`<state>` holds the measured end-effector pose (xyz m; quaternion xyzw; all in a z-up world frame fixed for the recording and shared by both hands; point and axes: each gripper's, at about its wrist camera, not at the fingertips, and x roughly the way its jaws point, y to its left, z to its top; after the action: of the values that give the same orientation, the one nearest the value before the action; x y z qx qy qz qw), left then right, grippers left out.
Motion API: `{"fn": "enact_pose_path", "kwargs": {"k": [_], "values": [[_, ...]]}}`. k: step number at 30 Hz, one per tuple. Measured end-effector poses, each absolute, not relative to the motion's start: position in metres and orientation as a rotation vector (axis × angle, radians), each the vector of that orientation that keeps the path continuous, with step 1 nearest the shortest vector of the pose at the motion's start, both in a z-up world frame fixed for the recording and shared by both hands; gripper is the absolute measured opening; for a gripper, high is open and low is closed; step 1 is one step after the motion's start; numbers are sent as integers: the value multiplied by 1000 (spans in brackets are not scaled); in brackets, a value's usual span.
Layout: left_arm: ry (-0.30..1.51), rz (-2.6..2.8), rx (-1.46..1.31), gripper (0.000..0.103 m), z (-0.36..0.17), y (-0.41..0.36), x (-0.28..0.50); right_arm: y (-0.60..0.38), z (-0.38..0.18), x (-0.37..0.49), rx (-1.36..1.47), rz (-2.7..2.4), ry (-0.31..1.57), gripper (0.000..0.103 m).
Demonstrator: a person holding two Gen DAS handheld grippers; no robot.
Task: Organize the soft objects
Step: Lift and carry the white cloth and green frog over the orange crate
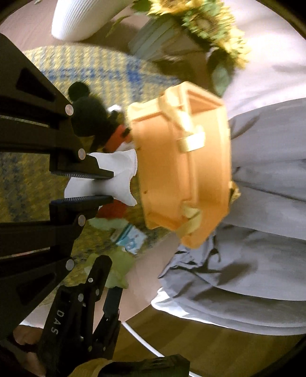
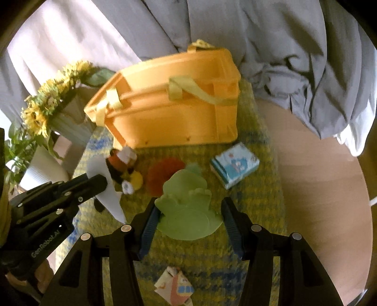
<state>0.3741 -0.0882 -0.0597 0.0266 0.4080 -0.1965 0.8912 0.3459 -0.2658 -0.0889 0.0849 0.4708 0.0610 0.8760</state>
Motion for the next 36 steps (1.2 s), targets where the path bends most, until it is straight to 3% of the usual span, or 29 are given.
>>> {"fn": "enact_pose_path", "kwargs": {"k": [36], "values": [[484, -341, 75, 15, 51, -71, 397, -253, 33, 391, 171, 170, 605, 54]]}}
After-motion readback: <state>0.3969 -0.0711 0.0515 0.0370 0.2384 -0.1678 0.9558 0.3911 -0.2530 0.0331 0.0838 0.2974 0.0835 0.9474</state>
